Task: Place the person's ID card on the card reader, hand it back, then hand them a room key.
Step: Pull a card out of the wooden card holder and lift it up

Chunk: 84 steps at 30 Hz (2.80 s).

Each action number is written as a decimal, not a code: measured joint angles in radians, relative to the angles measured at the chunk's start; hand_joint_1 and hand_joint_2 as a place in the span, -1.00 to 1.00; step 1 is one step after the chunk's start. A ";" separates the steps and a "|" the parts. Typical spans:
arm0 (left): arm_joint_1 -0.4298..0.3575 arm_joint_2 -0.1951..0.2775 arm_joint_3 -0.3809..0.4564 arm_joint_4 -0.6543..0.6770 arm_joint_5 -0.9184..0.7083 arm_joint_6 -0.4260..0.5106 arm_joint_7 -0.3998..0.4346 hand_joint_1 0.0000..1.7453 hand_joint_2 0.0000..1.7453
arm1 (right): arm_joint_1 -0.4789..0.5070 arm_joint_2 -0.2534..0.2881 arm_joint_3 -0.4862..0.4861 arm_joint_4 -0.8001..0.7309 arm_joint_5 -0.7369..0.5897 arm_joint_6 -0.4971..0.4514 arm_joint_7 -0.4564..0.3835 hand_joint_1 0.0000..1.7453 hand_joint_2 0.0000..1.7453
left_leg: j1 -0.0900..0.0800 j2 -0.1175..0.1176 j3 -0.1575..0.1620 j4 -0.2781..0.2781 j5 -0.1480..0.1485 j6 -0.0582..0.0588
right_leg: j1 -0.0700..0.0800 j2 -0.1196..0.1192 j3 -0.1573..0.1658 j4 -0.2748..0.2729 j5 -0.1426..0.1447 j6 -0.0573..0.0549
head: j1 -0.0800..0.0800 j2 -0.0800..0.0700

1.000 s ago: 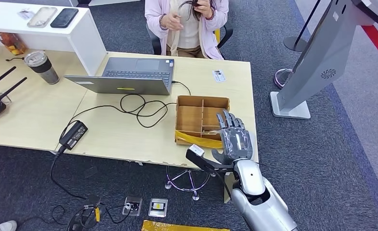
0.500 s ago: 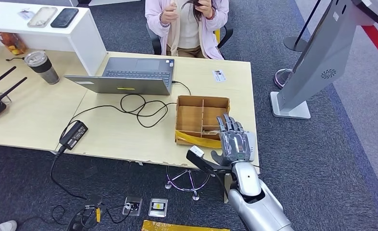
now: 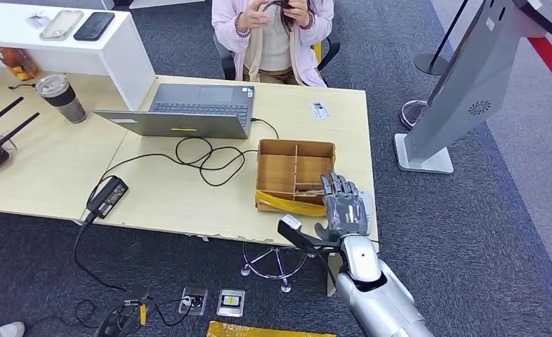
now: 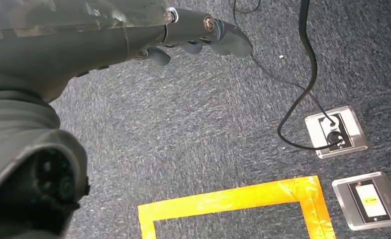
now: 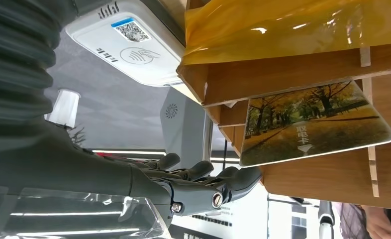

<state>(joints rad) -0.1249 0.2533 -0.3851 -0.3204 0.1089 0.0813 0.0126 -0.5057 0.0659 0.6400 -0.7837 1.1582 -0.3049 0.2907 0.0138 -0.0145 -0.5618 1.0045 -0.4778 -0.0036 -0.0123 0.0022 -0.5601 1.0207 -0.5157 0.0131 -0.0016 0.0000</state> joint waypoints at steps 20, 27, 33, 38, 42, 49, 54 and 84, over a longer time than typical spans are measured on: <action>0.002 -0.001 0.041 0.000 -0.056 -0.019 -0.008 -1.00 -1.00 | -0.025 0.034 -0.016 0.012 0.043 0.013 -0.011 -1.00 1.00 | 0.000 0.000 0.000 0.000 0.000 0.000 | 0.000 0.000 0.000 0.000 0.000 0.000 | 0.000 0.000; 0.003 -0.002 0.042 0.000 -0.062 -0.019 -0.008 -1.00 -1.00 | -0.032 0.042 -0.016 0.027 0.043 0.008 -0.016 -1.00 1.00 | 0.000 0.000 0.000 0.000 0.000 0.000 | 0.000 0.000 0.000 0.000 0.000 0.000 | 0.000 0.000; 0.003 -0.004 0.042 0.000 -0.064 -0.019 -0.008 -1.00 -1.00 | -0.035 0.048 -0.016 0.044 0.043 0.008 -0.021 -1.00 1.00 | 0.000 0.000 0.000 0.000 0.000 0.000 | 0.000 0.000 0.000 0.000 0.000 0.000 | 0.000 0.000; 0.003 -0.006 0.043 0.000 -0.064 -0.019 -0.009 -1.00 -1.00 | -0.036 0.050 -0.016 0.058 0.045 0.008 -0.021 -1.00 1.00 | 0.000 0.000 0.000 0.000 0.000 0.000 | 0.000 0.000 0.000 0.000 0.000 0.000 | 0.000 0.000; 0.003 -0.006 0.044 0.000 -0.064 -0.019 -0.009 -1.00 -1.00 | -0.038 0.055 -0.016 0.069 0.046 0.008 -0.021 -1.00 1.00 | 0.000 0.000 0.000 0.000 0.000 0.000 | 0.000 0.000 0.000 0.000 0.000 0.000 | 0.000 0.000; 0.003 -0.006 0.051 0.000 -0.068 -0.019 -0.009 -1.00 -1.00 | -0.045 0.059 -0.016 0.079 0.046 0.010 -0.021 -0.82 1.00 | 0.000 0.000 0.000 0.000 0.000 0.000 | 0.000 0.000 0.000 0.000 0.000 0.000 | 0.000 0.000; 0.003 -0.006 0.059 0.000 -0.070 -0.019 -0.009 -1.00 -1.00 | -0.048 0.061 -0.016 0.086 0.046 0.010 -0.021 0.94 1.00 | 0.000 0.000 0.000 0.000 0.000 0.000 | 0.000 0.000 0.000 0.000 0.000 0.000 | 0.000 0.000; 0.003 -0.020 0.097 0.000 -0.083 0.002 -0.017 -1.00 -1.00 | -0.074 0.127 -0.016 0.131 0.030 0.010 -0.073 1.00 1.00 | 0.000 0.000 0.000 0.000 0.000 0.000 | 0.000 0.000 0.000 0.000 0.000 0.000 | 0.000 0.000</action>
<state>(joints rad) -0.1215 0.2336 -0.2886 -0.3201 0.0260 0.0836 -0.0043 -0.5801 0.1928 0.6237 -0.6524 1.1877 -0.2946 0.2177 0.0139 -0.0142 -0.5618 1.0045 -0.4778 -0.0037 -0.0122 0.0024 -0.5603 1.0207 -0.5158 0.0131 -0.0014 0.0000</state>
